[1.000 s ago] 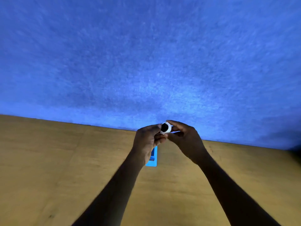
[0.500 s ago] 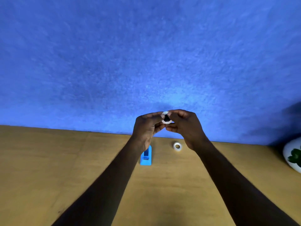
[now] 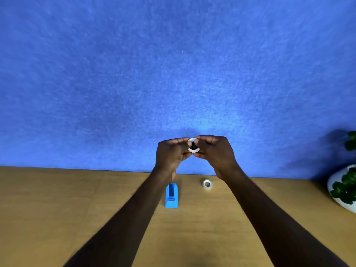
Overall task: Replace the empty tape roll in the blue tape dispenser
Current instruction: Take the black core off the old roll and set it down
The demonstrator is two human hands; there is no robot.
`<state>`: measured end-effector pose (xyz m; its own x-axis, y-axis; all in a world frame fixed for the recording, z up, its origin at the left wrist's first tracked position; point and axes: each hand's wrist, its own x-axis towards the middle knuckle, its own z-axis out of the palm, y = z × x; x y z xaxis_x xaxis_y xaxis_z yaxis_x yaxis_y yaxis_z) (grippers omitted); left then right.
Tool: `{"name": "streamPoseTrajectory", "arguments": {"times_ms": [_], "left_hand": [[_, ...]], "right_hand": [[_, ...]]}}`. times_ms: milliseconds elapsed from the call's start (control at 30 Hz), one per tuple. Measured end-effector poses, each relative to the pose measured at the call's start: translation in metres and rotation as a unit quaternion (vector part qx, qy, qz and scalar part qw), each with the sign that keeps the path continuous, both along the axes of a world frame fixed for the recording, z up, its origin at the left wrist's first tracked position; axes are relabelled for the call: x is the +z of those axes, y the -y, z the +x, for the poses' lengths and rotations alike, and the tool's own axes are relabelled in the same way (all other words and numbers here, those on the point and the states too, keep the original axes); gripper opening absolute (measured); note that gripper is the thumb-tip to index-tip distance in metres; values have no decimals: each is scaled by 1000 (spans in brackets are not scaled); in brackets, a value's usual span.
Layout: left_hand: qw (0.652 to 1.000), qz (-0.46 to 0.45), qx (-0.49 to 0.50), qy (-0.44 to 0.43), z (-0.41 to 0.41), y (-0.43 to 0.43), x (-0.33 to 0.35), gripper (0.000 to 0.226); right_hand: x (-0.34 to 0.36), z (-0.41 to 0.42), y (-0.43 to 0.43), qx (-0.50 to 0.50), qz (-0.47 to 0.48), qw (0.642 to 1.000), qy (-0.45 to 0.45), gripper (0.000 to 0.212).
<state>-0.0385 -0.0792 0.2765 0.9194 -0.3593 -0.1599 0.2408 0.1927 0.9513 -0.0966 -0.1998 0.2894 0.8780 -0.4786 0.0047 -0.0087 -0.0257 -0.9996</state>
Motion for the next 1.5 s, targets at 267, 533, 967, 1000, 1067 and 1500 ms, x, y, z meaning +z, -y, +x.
{"name": "streamPoseTrajectory", "arguments": {"times_ms": [267, 533, 967, 1000, 1067, 1500], "left_hand": [[998, 12, -12, 65, -15, -3, 12, 14], [991, 59, -3, 122, -26, -7, 16, 16], [996, 32, -9, 79, -42, -7, 22, 19], [996, 40, -3, 82, -42, -7, 21, 21], [995, 47, 6, 84, -43, -6, 20, 23], [998, 54, 24, 38, -43, 7, -9, 15]], "right_hand": [[9, -9, -3, -5, 8, 1000, 19, 13], [19, -25, -1, 63, -13, 998, 8, 15], [15, -37, 7, 76, 85, 993, 16, 19], [13, -37, 10, 87, 108, 990, 13, 21], [9, -38, 17, 119, 124, 985, 13, 21], [-34, -43, 39, 91, -16, 996, 12, 20]]}}
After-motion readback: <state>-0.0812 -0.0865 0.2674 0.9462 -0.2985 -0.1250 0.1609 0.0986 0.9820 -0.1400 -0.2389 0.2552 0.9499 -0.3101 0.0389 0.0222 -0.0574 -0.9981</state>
